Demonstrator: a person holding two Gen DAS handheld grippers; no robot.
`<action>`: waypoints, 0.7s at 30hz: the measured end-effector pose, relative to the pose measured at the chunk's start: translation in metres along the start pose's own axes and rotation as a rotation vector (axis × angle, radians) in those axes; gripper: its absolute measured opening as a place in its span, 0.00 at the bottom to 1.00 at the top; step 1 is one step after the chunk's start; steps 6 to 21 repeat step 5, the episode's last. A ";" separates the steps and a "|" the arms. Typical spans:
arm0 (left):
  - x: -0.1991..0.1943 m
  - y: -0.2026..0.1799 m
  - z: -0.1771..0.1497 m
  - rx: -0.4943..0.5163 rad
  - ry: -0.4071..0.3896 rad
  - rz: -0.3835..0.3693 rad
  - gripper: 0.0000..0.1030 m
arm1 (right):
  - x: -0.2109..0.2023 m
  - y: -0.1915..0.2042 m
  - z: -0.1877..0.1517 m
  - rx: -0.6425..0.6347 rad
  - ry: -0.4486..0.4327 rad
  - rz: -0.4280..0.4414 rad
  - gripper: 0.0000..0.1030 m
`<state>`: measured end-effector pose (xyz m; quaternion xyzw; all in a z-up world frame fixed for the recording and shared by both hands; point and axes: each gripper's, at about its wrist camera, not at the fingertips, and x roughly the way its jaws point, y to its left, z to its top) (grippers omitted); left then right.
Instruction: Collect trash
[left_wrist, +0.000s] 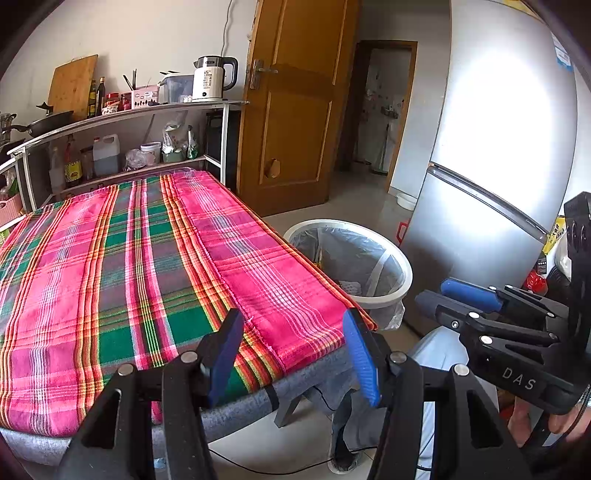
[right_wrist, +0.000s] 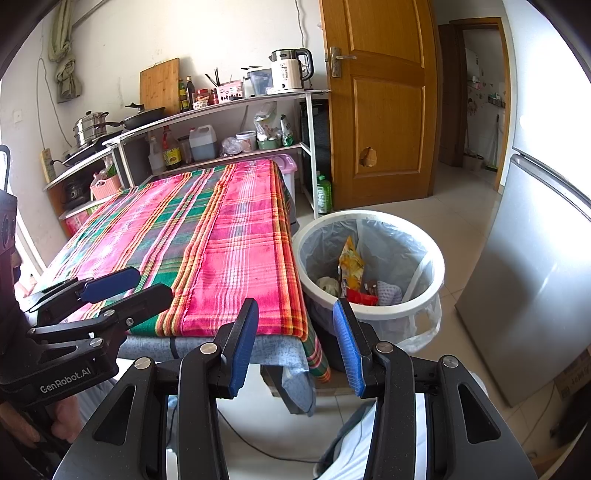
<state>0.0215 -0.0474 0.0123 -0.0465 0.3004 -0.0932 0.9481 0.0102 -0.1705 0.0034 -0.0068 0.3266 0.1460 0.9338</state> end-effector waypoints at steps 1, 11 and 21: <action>0.000 0.000 0.000 -0.001 0.000 -0.001 0.56 | 0.000 0.000 0.000 0.000 0.000 0.000 0.42; 0.000 0.000 0.000 -0.005 0.002 -0.005 0.56 | 0.000 0.000 0.000 -0.001 0.001 0.001 0.42; 0.000 0.000 0.000 -0.005 0.002 -0.005 0.56 | 0.000 0.000 0.000 -0.001 0.001 0.001 0.42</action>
